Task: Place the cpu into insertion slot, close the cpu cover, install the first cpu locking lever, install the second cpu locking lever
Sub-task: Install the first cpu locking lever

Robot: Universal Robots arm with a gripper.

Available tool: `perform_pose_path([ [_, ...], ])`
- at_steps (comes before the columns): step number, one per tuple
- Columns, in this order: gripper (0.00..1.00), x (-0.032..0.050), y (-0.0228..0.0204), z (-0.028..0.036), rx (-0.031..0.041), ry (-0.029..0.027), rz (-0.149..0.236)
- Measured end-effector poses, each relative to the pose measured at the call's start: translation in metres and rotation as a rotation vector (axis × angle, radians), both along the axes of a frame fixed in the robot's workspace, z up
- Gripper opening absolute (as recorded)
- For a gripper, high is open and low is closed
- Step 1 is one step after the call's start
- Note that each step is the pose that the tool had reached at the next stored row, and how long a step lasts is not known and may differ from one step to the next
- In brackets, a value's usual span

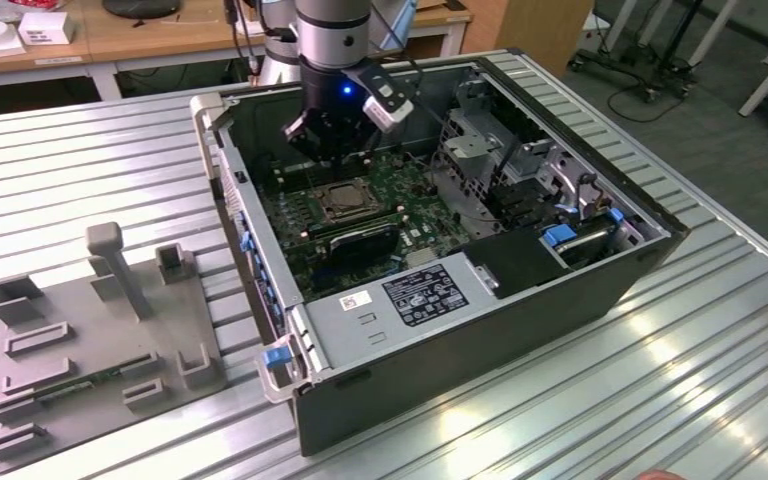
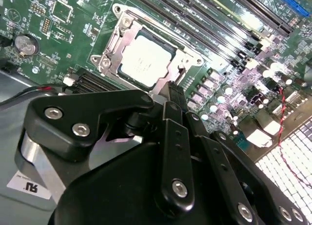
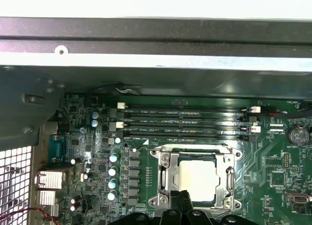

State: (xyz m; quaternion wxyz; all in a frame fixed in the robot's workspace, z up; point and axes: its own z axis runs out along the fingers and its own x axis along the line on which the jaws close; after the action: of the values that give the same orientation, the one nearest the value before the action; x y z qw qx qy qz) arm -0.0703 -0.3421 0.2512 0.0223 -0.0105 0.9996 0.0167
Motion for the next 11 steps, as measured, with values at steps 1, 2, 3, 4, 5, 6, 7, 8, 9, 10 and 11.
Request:
perform_pose_path([
  [1,0.1,-0.0021,0.0,0.0,-0.0001,-0.0004,0.0],
  [2,0.1,-0.0052,0.0,-0.0001,0.0,-0.0013,0.0],
  [3,0.1,-0.0086,0.0,-0.0002,0.0,-0.0023,0.0],
  [4,0.1,-0.0122,0.0,-0.0003,0.0,-0.0032,0.0],
  [5,0.1,-0.016,0.0,-0.0004,0.0001,-0.0042,0.0],
  [6,0.1,-0.0195,0.0,-0.0005,0.0,-0.005,0.0],
  [7,0.1,-0.0231,0.0,-0.0005,0.0,-0.0057,0.0],
  [8,0.1,-0.026,0.0,-0.0005,-0.0001,-0.0063,0.0],
  [9,0.1,-0.0285,0.0,-0.0006,-0.0001,-0.0067,0.0],
  [10,0.1,-0.0307,0.0,-0.0006,-0.0001,-0.007,0.0],
  [11,0.1,-0.033,0.0,-0.0006,-0.0001,-0.0073,0.0],
])
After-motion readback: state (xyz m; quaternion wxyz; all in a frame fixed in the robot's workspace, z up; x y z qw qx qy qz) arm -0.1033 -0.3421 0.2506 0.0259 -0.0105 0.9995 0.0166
